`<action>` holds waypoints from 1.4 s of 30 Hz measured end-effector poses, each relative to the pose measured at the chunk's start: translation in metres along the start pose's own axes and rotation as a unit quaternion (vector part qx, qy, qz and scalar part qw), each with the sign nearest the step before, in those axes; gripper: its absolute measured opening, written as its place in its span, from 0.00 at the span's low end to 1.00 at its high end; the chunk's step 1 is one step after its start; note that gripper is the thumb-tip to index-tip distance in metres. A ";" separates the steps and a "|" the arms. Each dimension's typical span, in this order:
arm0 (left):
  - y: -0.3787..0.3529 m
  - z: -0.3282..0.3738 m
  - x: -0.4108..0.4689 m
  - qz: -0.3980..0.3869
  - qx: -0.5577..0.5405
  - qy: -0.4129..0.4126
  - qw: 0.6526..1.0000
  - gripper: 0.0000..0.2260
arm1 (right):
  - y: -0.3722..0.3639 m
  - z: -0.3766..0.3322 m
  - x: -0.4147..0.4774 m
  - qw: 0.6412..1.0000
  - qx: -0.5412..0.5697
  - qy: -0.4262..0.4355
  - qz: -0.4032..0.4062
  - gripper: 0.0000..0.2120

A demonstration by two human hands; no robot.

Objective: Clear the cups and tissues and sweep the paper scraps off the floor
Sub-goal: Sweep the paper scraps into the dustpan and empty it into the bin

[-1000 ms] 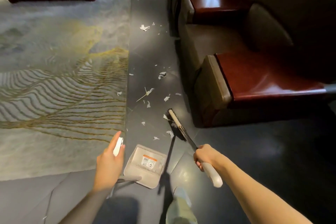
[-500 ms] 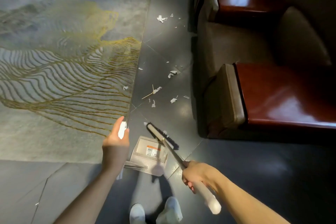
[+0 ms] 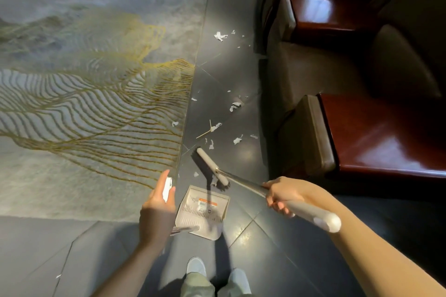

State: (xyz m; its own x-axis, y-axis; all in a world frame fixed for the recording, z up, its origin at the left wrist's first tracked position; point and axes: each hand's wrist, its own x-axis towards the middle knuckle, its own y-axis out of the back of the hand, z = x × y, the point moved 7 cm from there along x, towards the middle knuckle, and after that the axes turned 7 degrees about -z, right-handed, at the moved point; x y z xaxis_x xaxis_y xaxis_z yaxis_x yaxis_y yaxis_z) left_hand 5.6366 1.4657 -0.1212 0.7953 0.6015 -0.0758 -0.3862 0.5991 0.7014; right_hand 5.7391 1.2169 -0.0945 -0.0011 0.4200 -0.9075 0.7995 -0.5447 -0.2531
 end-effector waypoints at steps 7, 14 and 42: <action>0.041 -0.059 -0.014 0.022 -0.013 0.060 0.998 0.18 | -0.004 -0.036 0.078 0.979 -0.101 0.022 0.178 0.13; 0.048 -0.071 0.020 0.044 -0.029 0.077 0.996 0.14 | -0.058 -0.046 0.147 0.960 -0.249 -0.046 0.122 0.12; 0.038 -0.062 -0.029 0.071 -0.045 0.205 0.975 0.12 | -0.011 -0.084 0.133 0.933 -0.324 -0.006 0.155 0.14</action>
State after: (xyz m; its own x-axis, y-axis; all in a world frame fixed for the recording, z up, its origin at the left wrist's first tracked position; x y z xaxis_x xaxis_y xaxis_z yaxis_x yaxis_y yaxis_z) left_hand 5.5696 1.5038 -0.1357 0.4853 0.8308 -0.2726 -0.5329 0.5282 0.6611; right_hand 5.7806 1.3398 -0.1845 0.2869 0.3054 -0.9080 0.9579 -0.0836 0.2746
